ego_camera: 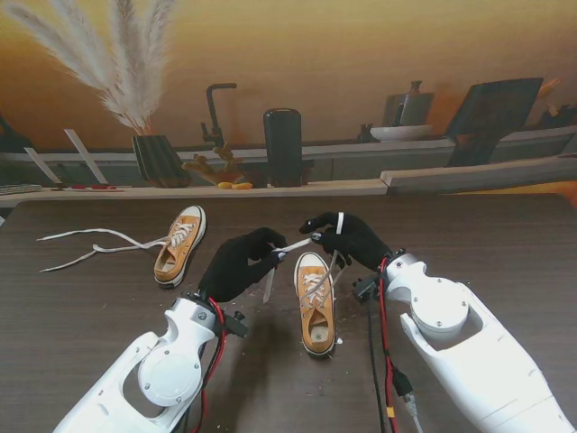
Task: Tie the shoelaces into a bow on the shoes
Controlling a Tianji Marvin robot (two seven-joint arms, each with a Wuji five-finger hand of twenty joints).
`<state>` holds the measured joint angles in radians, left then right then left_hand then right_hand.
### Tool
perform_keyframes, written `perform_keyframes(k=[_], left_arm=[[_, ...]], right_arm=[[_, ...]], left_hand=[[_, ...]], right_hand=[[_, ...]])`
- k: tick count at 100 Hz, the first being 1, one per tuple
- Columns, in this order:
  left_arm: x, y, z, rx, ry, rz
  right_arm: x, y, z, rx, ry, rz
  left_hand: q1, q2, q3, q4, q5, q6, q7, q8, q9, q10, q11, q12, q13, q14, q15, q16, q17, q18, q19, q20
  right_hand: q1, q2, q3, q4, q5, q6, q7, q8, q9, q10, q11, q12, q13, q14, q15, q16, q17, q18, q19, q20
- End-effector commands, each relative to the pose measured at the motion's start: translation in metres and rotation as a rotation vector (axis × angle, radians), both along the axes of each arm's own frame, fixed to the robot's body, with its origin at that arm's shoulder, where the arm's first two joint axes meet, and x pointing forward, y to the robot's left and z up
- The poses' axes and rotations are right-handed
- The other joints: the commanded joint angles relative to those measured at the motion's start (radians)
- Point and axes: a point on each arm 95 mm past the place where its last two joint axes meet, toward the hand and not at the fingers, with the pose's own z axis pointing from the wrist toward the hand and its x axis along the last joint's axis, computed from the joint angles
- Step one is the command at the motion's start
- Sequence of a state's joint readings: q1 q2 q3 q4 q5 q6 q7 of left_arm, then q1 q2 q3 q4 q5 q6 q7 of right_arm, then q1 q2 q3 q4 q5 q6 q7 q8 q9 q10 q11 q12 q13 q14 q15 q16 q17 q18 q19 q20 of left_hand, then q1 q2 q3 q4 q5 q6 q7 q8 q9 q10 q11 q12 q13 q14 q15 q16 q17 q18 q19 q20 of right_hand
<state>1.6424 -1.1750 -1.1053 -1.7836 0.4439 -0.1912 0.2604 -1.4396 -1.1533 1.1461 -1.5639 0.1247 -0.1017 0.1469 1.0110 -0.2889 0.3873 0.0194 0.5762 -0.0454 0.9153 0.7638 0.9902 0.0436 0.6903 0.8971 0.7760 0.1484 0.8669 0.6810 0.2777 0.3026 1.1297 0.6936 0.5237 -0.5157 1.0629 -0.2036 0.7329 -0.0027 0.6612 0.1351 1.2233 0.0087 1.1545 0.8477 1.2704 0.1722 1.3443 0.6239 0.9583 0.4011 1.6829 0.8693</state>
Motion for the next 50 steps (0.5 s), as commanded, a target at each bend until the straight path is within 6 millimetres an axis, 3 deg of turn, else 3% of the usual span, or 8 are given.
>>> perform_keyframes(k=[1, 13, 32, 50], left_arm=[[-0.004, 0.0, 0.001, 0.008, 0.0, -0.016], [-0.006, 0.001, 0.0, 0.011, 0.001, -0.016], [-0.013, 0.001, -0.004, 0.01, 0.021, -0.042], [-0.034, 0.003, -0.012, 0.04, 0.017, -0.074]], right_arm=[[0.0, 0.003, -0.001, -0.006, -0.006, 0.002], [0.001, 0.005, -0.001, 0.0, -0.009, -0.012], [0.0, 0.01, -0.003, 0.044, 0.041, -0.038], [0.001, 0.013, -0.004, 0.046, 0.054, -0.072]], left_hand=[[0.01, -0.014, 0.019, 0.014, 0.004, -0.077, 0.03, -0.006, 0.02, -0.025, 0.025, 0.013, 0.035, -0.022, 0.027, 0.025, 0.001, -0.005, 0.032, -0.007], [0.01, -0.013, 0.018, 0.015, 0.004, -0.076, 0.029, -0.007, 0.02, -0.026, 0.025, 0.012, 0.035, -0.021, 0.028, 0.025, 0.0, -0.005, 0.032, -0.008], [0.01, -0.016, 0.017, 0.017, 0.008, -0.072, 0.026, -0.01, 0.023, -0.025, 0.027, 0.012, 0.038, -0.02, 0.032, 0.026, 0.004, -0.005, 0.035, -0.008], [0.03, -0.009, -0.012, 0.02, 0.011, -0.069, 0.011, -0.02, 0.024, -0.025, 0.03, 0.003, 0.04, -0.026, 0.033, 0.023, 0.007, -0.006, 0.041, -0.01]], right_hand=[[-0.032, 0.016, 0.005, -0.003, 0.012, -0.031, 0.001, -0.017, 0.049, -0.021, -0.002, -0.02, 0.037, -0.019, 0.103, 0.04, 0.091, -0.009, 0.107, -0.032], [-0.034, 0.008, 0.017, 0.007, 0.011, -0.02, -0.004, -0.009, 0.04, -0.021, -0.012, -0.029, 0.039, -0.068, 0.203, 0.086, 0.2, -0.017, 0.152, -0.088], [0.001, -0.014, 0.014, 0.002, 0.011, -0.01, 0.001, -0.007, 0.029, -0.006, -0.013, -0.04, 0.039, -0.05, 0.173, 0.067, 0.154, -0.002, 0.116, -0.118], [-0.004, -0.016, 0.02, -0.015, 0.022, -0.013, 0.019, -0.018, 0.03, 0.006, -0.061, -0.078, 0.039, -0.061, 0.219, 0.083, 0.198, -0.007, 0.152, -0.124]])
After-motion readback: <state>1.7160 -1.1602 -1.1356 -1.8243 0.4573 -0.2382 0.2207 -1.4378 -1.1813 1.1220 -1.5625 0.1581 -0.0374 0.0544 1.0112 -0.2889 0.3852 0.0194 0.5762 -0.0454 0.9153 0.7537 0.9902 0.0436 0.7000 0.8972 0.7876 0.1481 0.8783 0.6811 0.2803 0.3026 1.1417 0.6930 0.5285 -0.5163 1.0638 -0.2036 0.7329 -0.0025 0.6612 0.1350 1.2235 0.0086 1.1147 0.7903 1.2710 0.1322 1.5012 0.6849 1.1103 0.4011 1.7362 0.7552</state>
